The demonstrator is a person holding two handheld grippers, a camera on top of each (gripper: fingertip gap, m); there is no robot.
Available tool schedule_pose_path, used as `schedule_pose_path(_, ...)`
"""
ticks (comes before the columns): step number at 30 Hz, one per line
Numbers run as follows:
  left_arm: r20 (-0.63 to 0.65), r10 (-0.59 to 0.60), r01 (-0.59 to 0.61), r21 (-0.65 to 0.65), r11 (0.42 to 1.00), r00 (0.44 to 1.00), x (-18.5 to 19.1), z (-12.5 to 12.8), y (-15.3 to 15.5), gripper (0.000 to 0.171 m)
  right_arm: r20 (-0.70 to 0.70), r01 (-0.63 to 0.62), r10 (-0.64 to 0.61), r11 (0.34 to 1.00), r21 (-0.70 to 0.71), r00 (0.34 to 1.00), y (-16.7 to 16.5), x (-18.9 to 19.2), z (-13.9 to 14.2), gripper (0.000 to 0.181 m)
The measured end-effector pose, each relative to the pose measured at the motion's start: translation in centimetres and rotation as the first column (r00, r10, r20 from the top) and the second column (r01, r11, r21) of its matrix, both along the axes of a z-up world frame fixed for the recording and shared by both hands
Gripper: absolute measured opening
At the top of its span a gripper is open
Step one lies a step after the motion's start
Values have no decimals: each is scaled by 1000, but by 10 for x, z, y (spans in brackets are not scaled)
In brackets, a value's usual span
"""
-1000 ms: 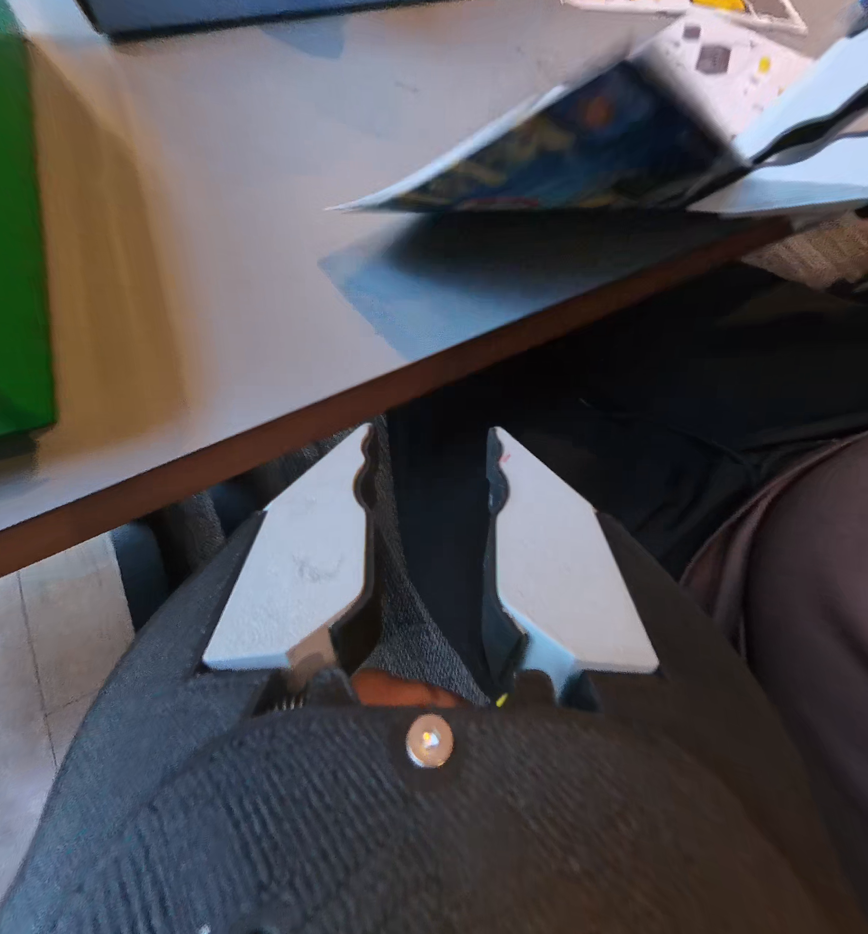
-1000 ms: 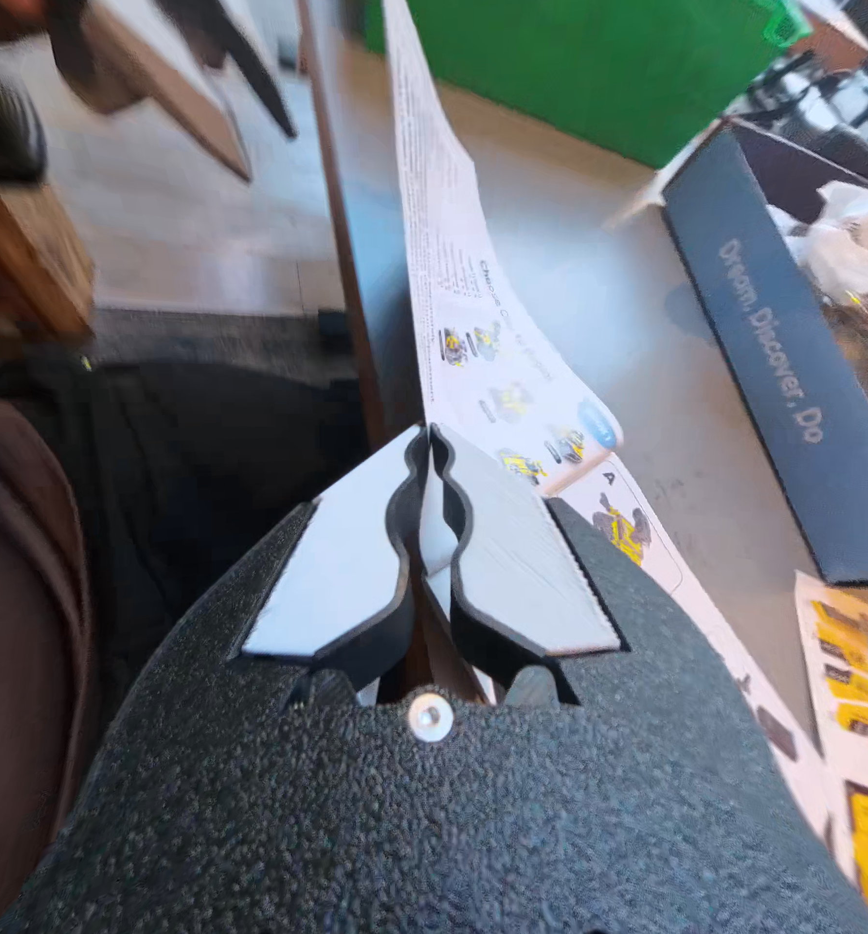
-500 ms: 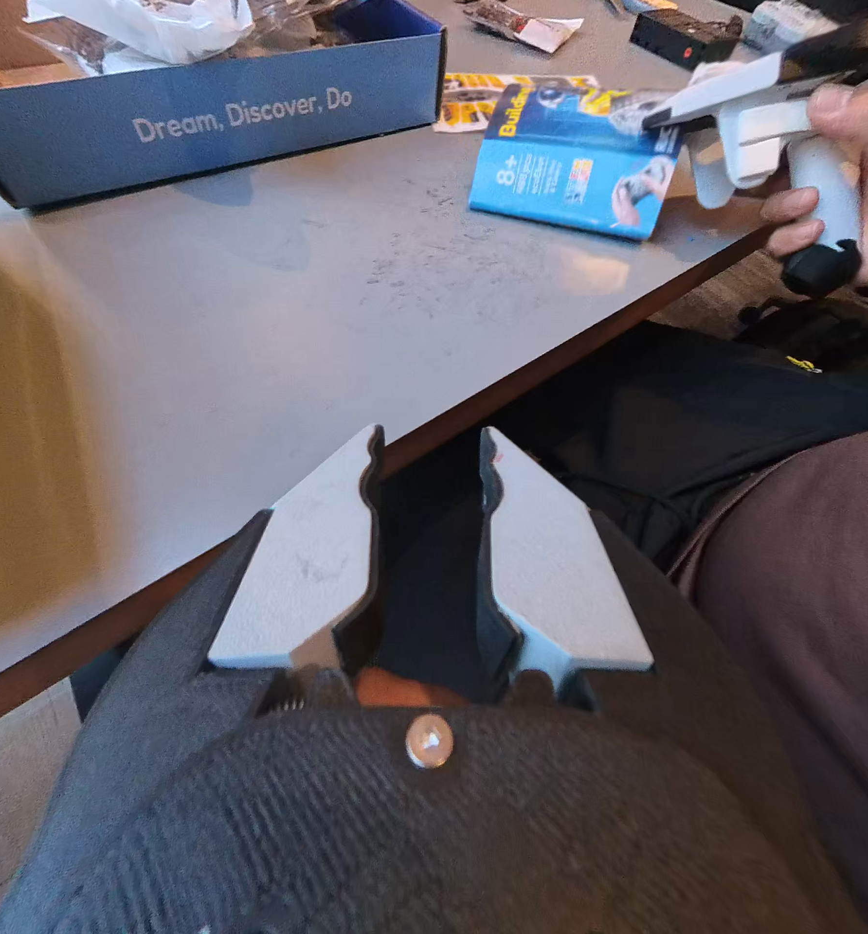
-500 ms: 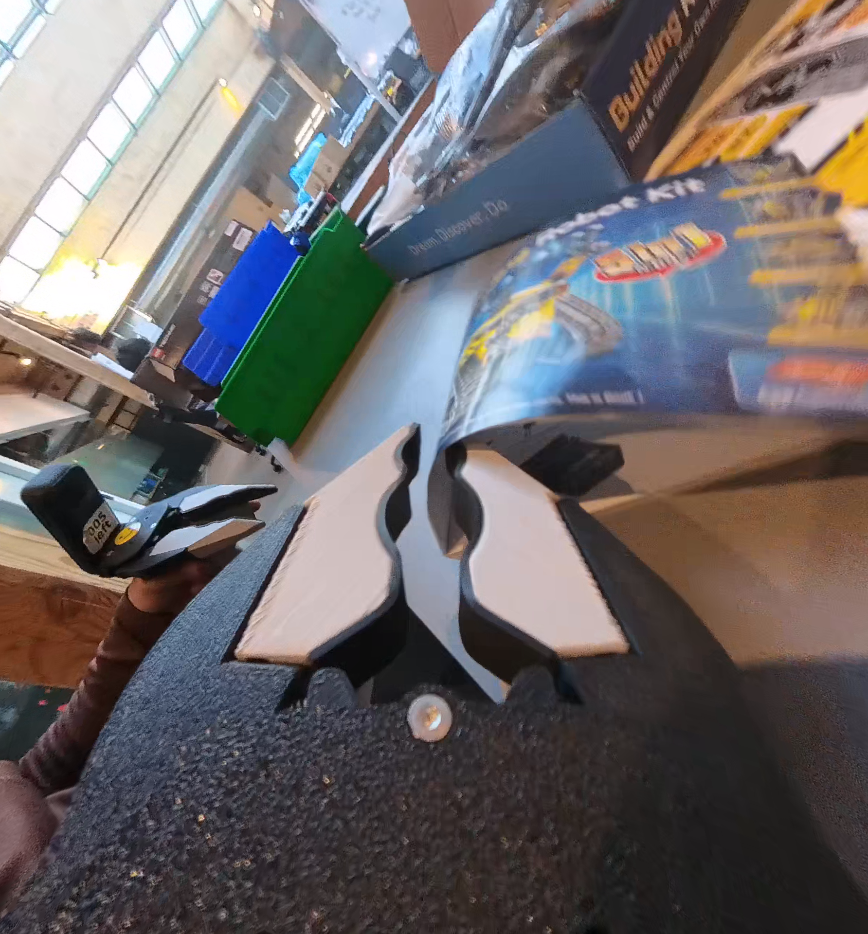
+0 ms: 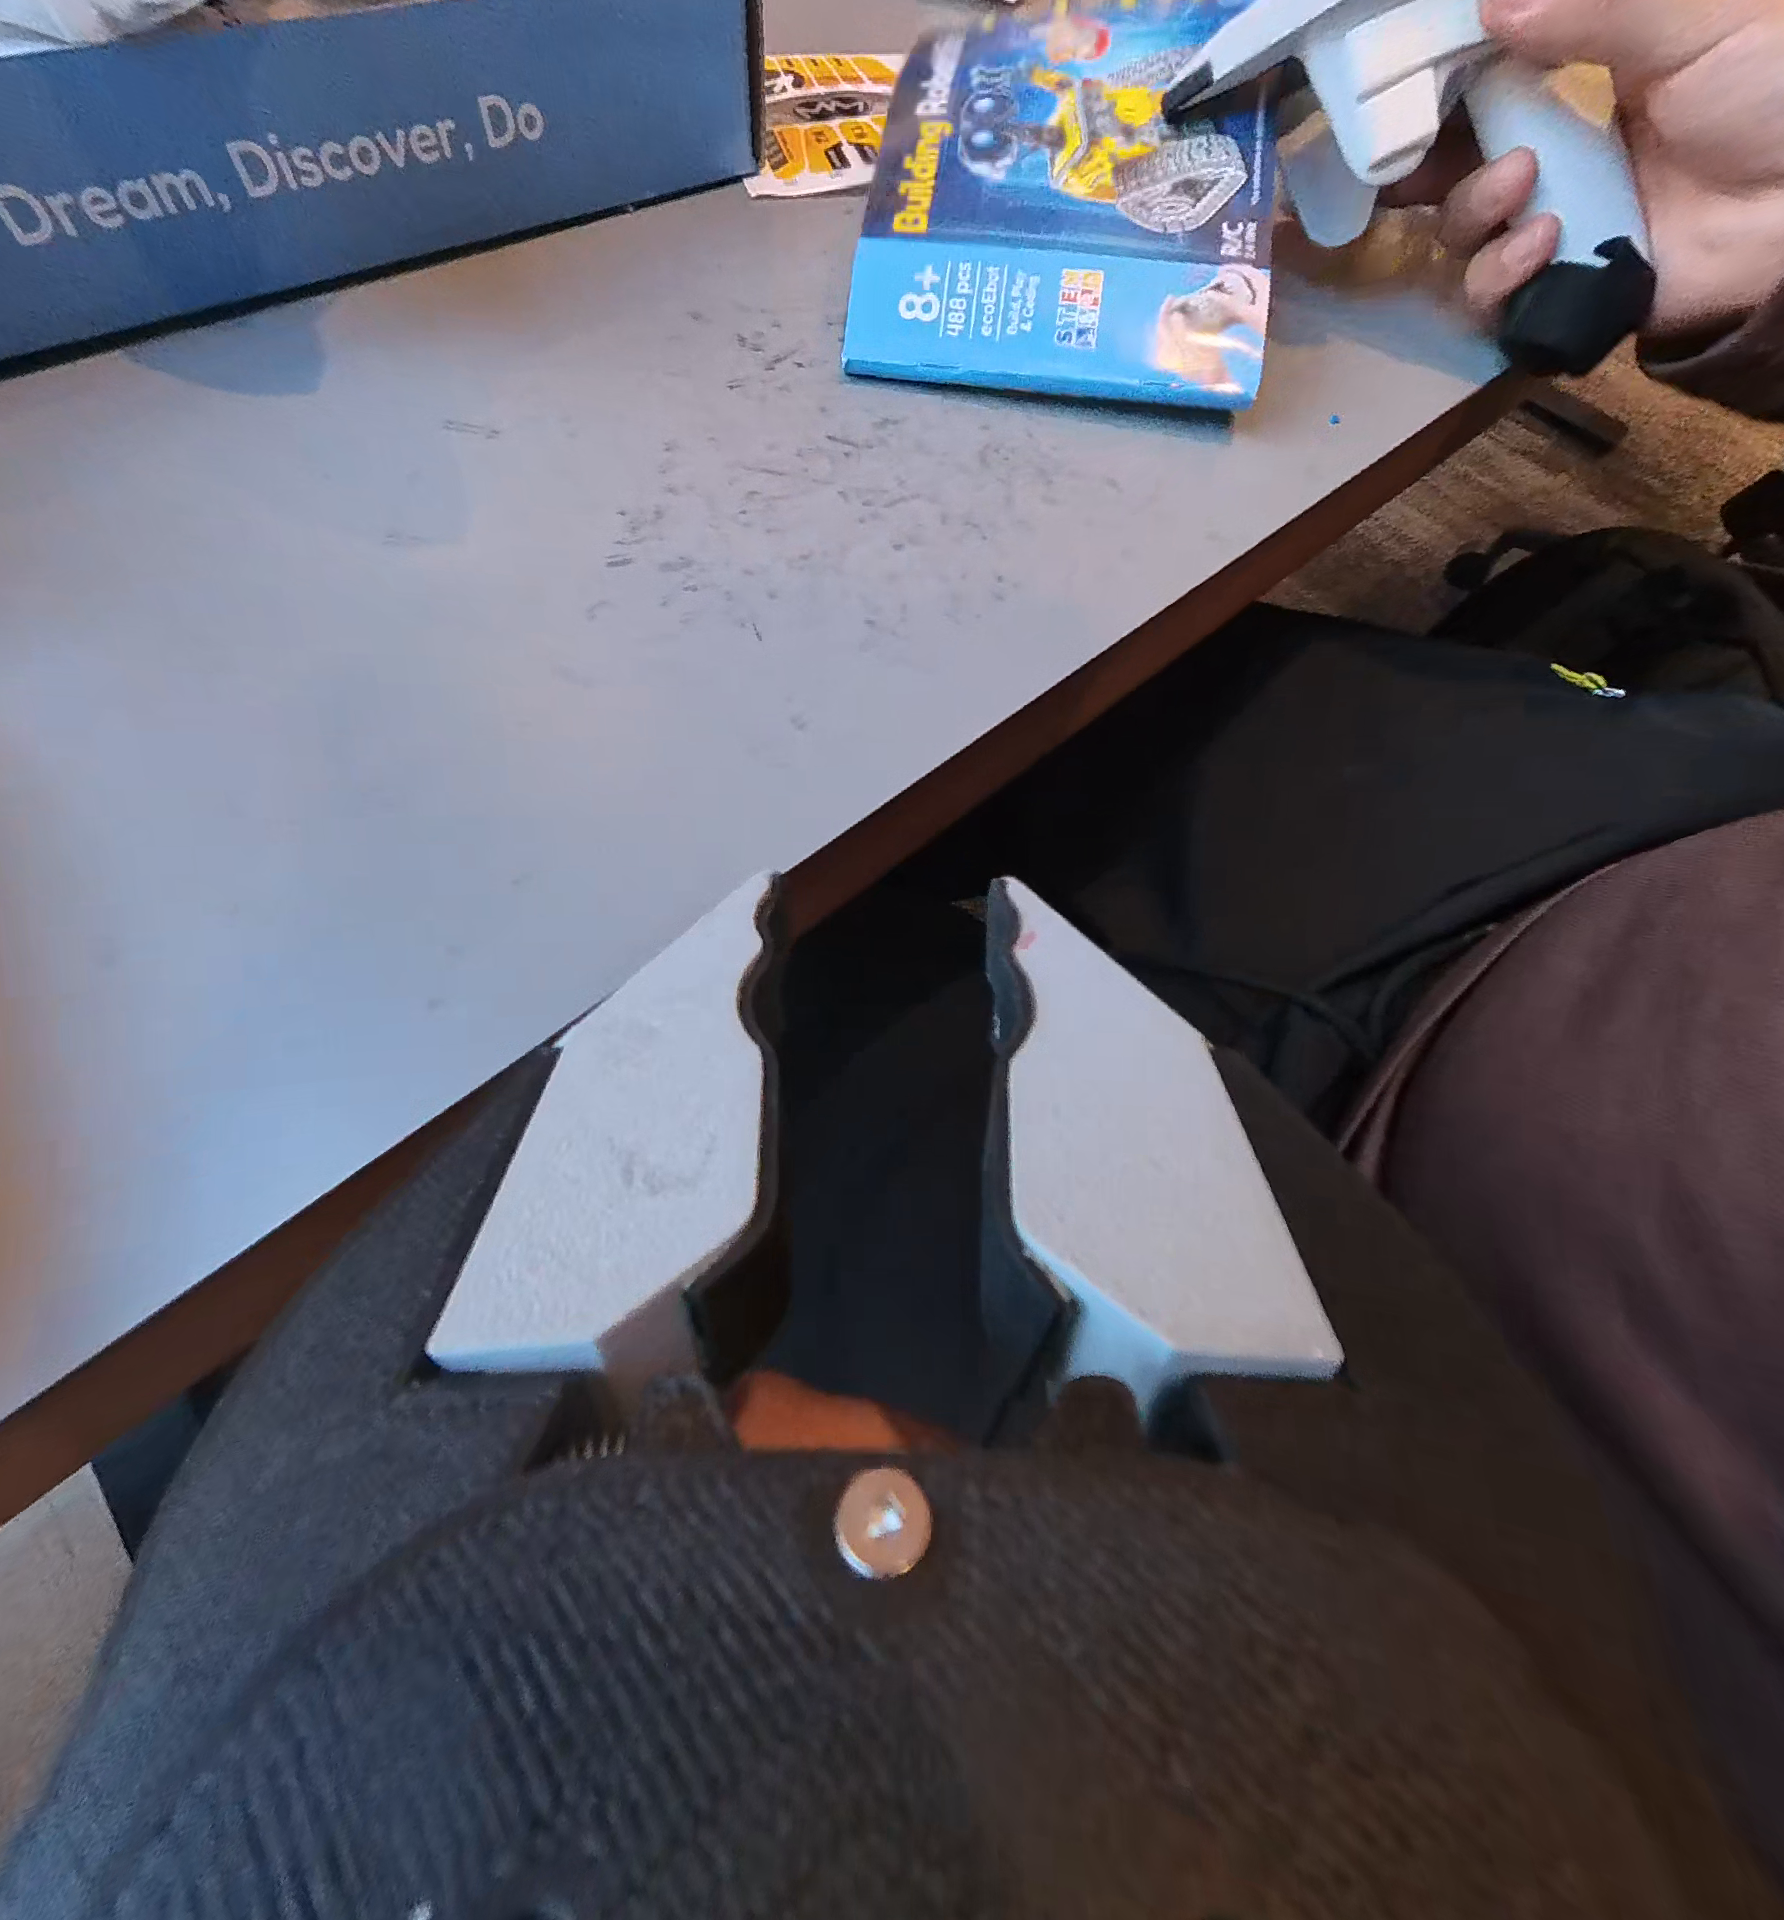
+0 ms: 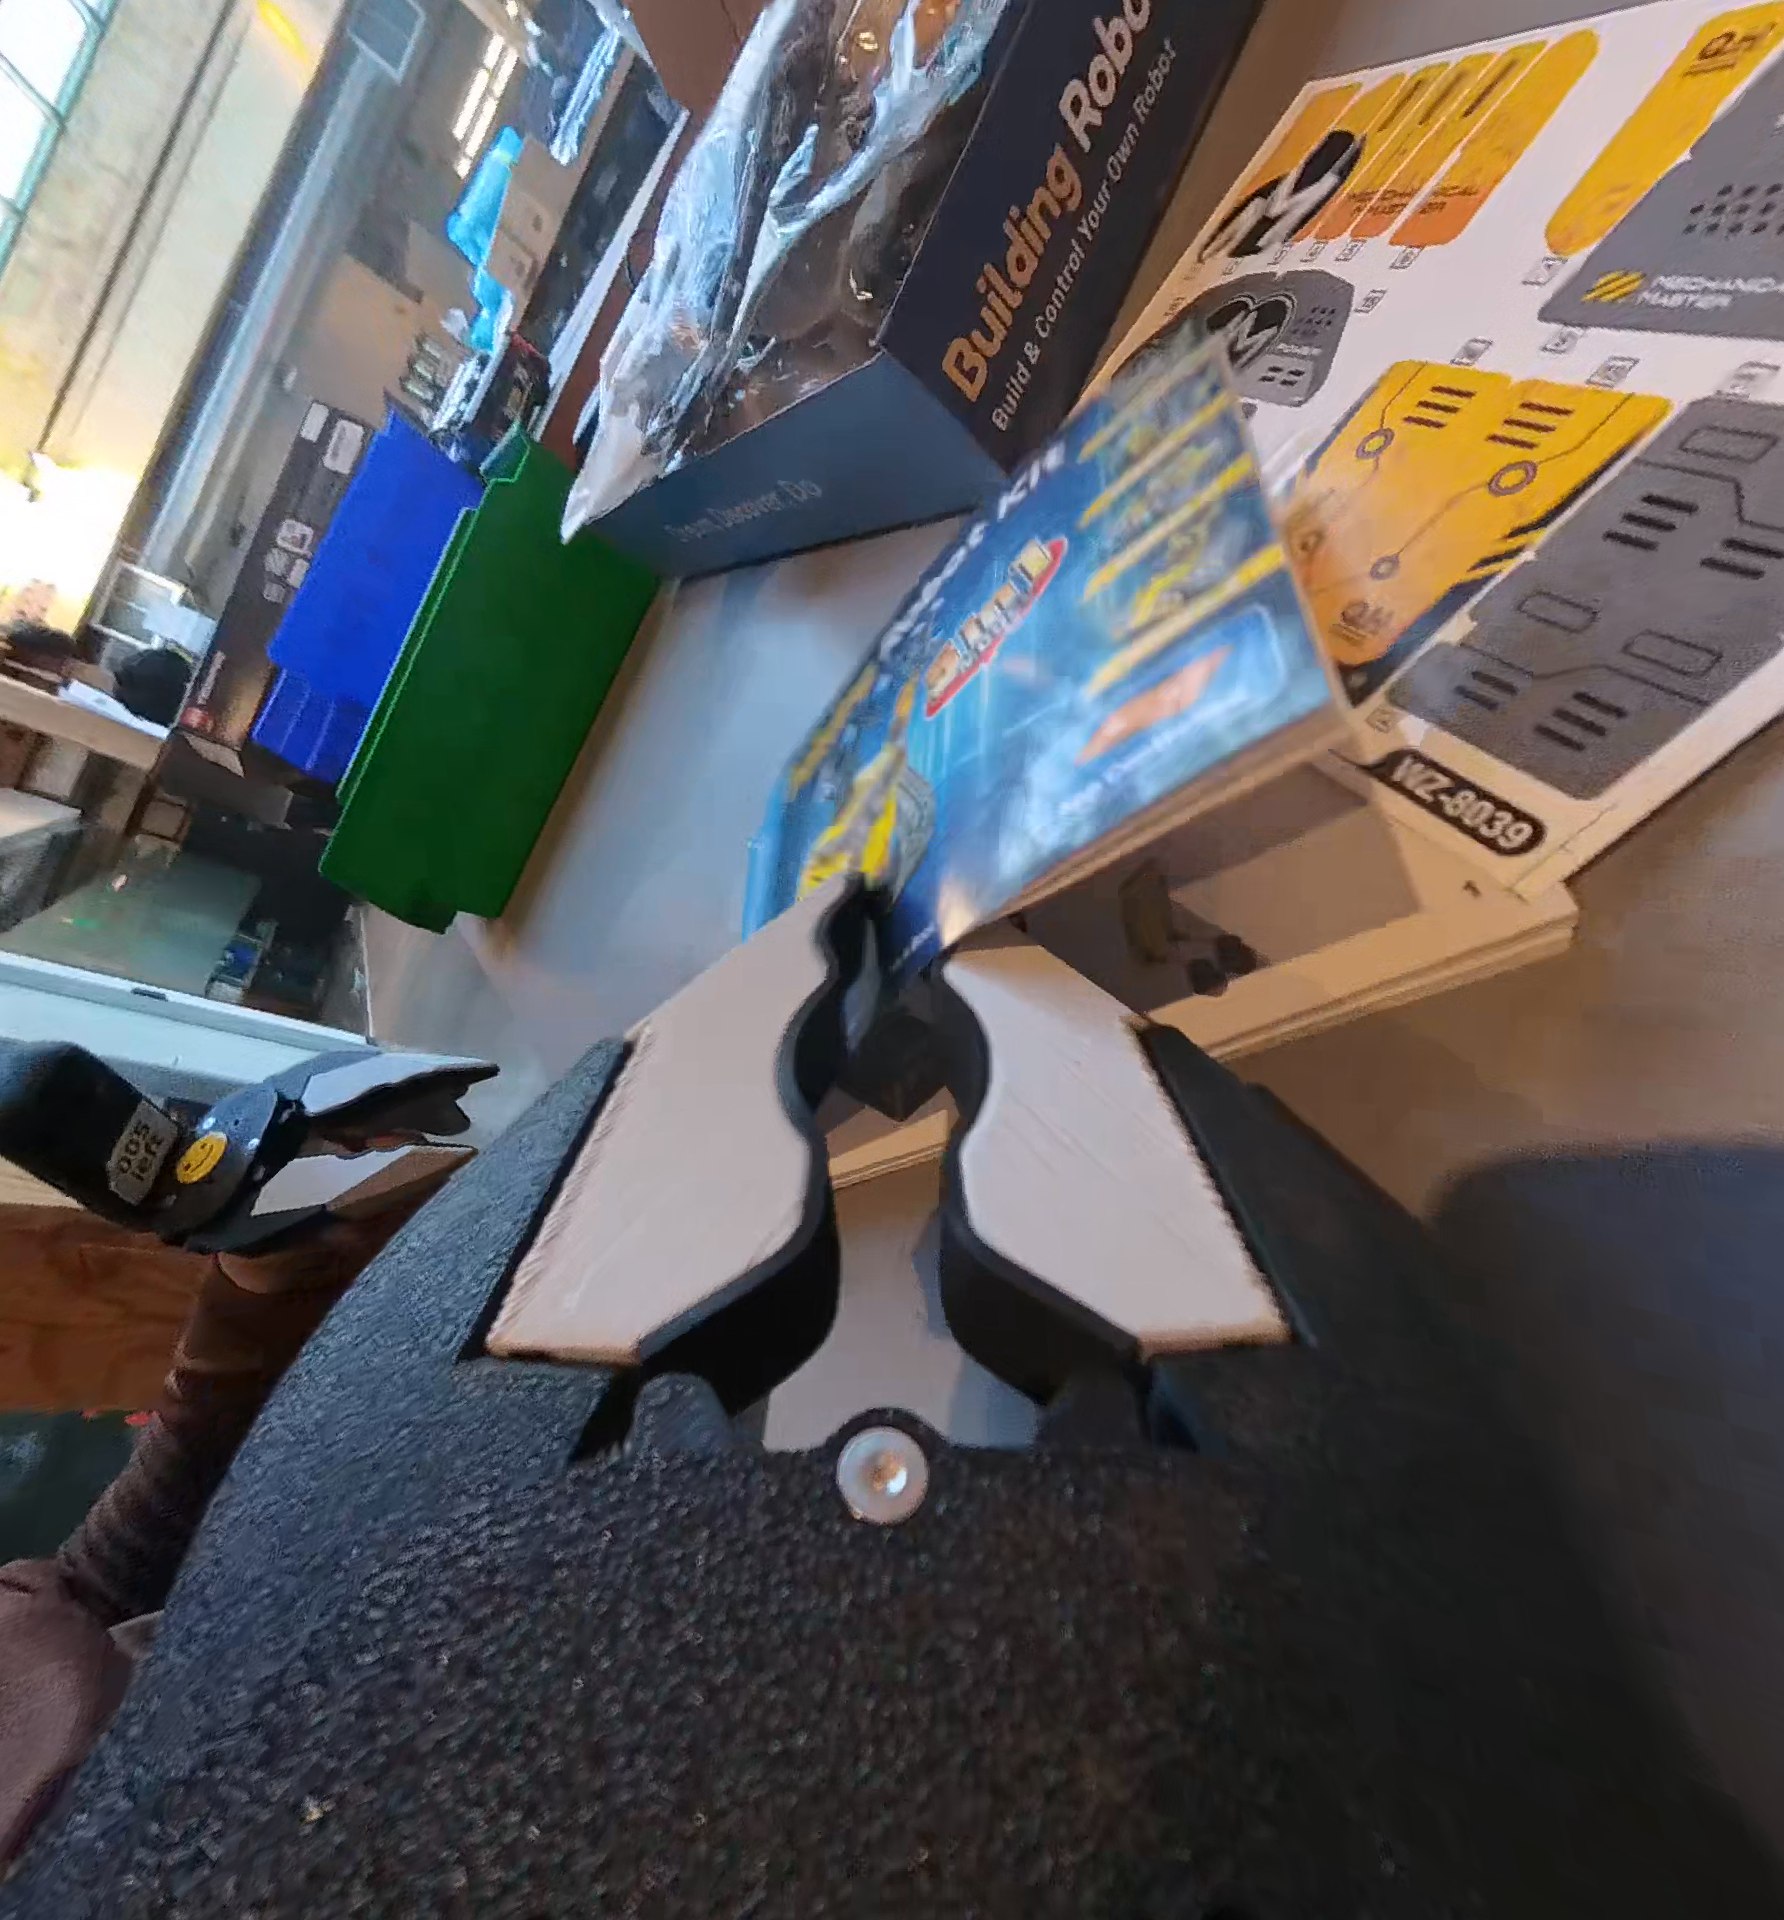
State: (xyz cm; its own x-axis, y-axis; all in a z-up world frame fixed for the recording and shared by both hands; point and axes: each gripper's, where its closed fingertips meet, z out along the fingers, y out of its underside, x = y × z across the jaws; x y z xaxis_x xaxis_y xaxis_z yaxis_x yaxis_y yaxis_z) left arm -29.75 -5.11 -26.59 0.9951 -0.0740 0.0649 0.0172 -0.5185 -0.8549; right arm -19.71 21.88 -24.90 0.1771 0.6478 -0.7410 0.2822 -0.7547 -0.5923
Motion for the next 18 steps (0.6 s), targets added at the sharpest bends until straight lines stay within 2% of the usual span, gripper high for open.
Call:
schedule_pose_path(4, 6, 4, -3, -8, 1000, 1000, 0, -4, 1, 36, -59, -18, 22, 998, 63, 998, -5, -2, 11, 0)
schedule_pose_path(8, 5, 11, -11, -22, 1000, 1000, -1, -9, 2, 36, -82, 68, -52, 977, 204, 995, -15, 4, 16, 0)
schedule_pose_path(13, -1, 8, -8, -33, 999, 1000, -2, -15, 3, 36, -99, 97, -71, 952, 289, 993, -40, 9, 16, 0)
schedule_pose_path(18, 2, -6, 6, -49, 999, 1000, 0, -24, 3, 36, -115, 94, -69, 969, 229, 991, -41, 11, 12, 0)
